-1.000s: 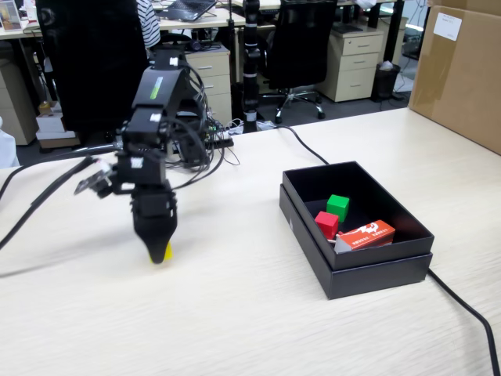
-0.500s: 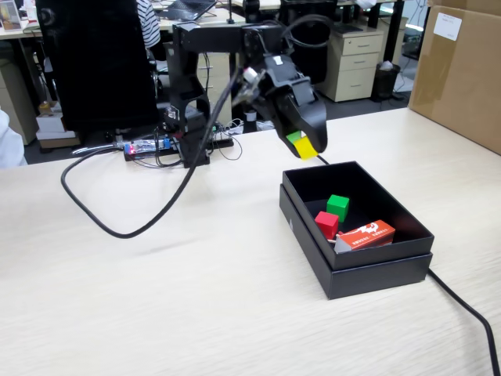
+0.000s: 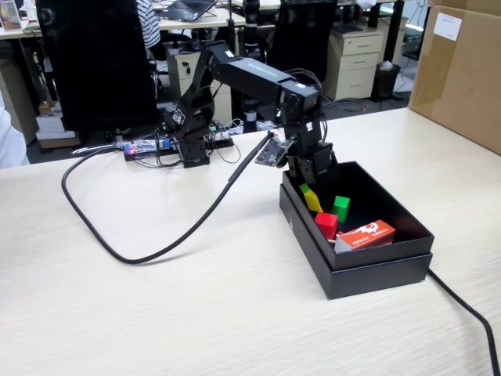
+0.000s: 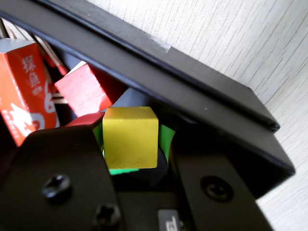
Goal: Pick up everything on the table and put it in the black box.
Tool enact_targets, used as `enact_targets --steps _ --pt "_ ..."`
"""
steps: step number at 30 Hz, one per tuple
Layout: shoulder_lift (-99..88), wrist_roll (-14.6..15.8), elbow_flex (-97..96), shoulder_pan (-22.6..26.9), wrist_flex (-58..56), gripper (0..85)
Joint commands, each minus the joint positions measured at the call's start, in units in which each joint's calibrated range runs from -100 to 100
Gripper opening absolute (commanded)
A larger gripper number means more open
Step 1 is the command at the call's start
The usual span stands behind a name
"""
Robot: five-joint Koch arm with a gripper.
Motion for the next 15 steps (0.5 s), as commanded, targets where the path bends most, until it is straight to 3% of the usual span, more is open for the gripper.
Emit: enact_targets --steps 1,3,6,15 --pt "0.05 0.15 3.54 -0.05 -2.1 28.7" --pt "-0.98 0.15 3.45 0.0 -2.96 38.6" --pt "-6.15 0.15 2.82 0.0 -3.48 46.1" --pt "-50.21 -1.17 -4.07 -3.61 -3.48 46.5"
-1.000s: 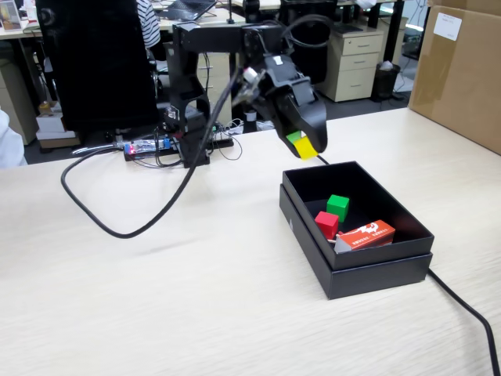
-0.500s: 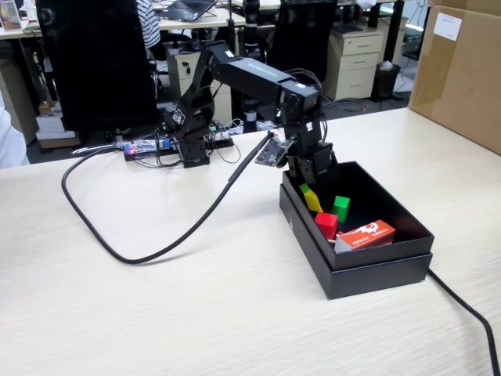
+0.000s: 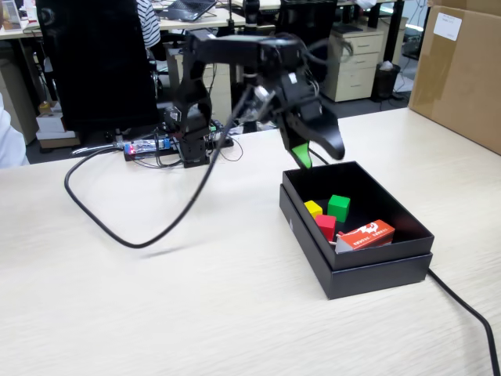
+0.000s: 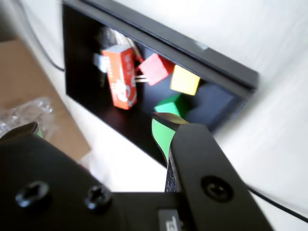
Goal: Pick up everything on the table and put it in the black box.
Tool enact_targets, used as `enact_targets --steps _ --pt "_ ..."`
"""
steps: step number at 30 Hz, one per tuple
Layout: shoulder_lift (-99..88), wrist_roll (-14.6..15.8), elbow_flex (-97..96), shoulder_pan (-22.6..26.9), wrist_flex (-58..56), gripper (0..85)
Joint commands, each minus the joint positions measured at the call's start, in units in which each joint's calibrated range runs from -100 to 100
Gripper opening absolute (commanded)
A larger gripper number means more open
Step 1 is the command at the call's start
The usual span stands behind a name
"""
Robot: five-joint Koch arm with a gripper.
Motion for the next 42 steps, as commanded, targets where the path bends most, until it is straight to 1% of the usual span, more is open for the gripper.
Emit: enact_targets --steps 1,6,11,15,18,19,23,25,30,36,42 --pt "-21.04 -1.22 -4.79 -2.2 -0.46 46.7" --pt "-40.32 -1.71 -19.75 -6.98 0.57 48.4" --pt "-50.42 -1.86 -30.72 -12.11 0.66 48.9" --pt "-60.4 -2.25 -45.95 -14.55 8.0 49.9" --pt "-71.19 -3.08 -59.55 -14.9 14.66 50.0" --pt "-72.1 -3.32 -62.63 -14.9 15.35 50.4" --pt "-72.1 -3.22 -67.25 -14.8 15.95 52.1" --pt "-72.1 -3.32 -69.88 -14.7 18.03 52.5" --pt "-72.1 -5.03 -79.13 -14.7 27.87 54.1" --pt "-72.1 -7.52 -91.73 -14.7 41.87 54.1" --pt "-72.1 -8.69 -100.07 -14.7 50.08 54.3"
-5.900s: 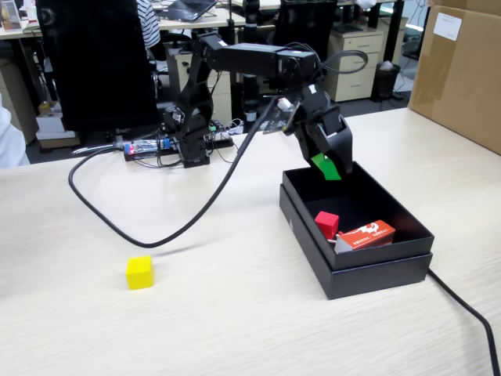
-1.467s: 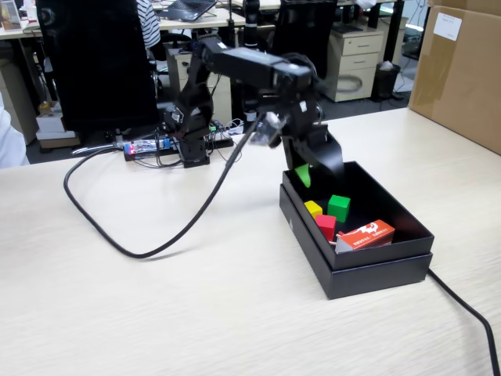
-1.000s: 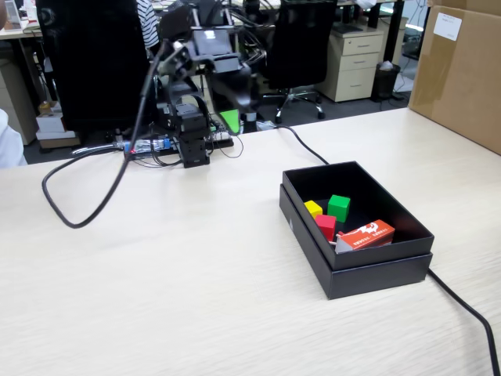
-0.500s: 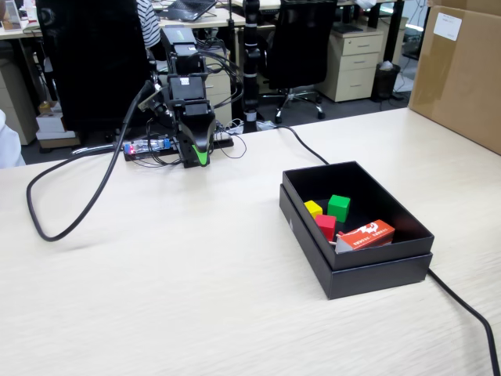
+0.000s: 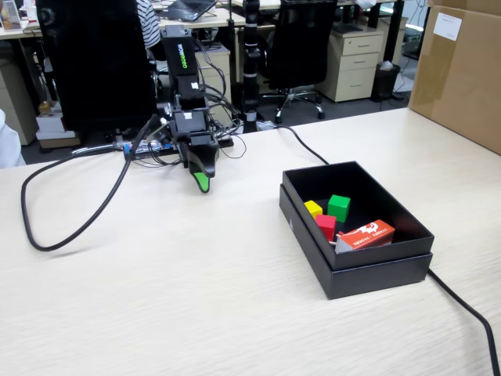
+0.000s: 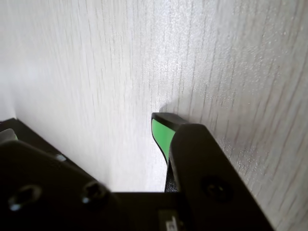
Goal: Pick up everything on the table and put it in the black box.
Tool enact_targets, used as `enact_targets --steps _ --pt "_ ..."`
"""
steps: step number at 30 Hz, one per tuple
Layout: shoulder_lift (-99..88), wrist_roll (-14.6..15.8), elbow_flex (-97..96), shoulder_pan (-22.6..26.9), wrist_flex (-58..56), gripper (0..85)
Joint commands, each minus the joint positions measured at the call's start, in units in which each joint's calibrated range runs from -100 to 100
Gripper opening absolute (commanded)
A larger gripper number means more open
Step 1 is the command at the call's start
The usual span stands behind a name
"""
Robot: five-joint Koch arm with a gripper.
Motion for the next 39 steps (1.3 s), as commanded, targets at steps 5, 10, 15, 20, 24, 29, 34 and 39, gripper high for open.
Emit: enact_targets --steps 5,10,15,20,24,29,34,39 --pt "-1.29 -2.39 -8.64 0.0 15.38 54.1" --pt "-1.29 -2.15 -12.18 0.05 16.33 53.9" --pt "-1.29 -2.05 -14.53 0.1 15.9 51.3" --pt "-1.29 -2.05 -14.44 0.1 14.34 49.9" --pt "-1.29 -2.05 -14.44 0.1 14.34 49.9" --pt "-1.29 -2.05 -14.44 0.1 14.34 49.9" --pt "-1.29 -2.05 -14.44 0.1 14.34 49.9" --pt "-1.29 -2.05 -14.44 0.1 14.34 49.9"
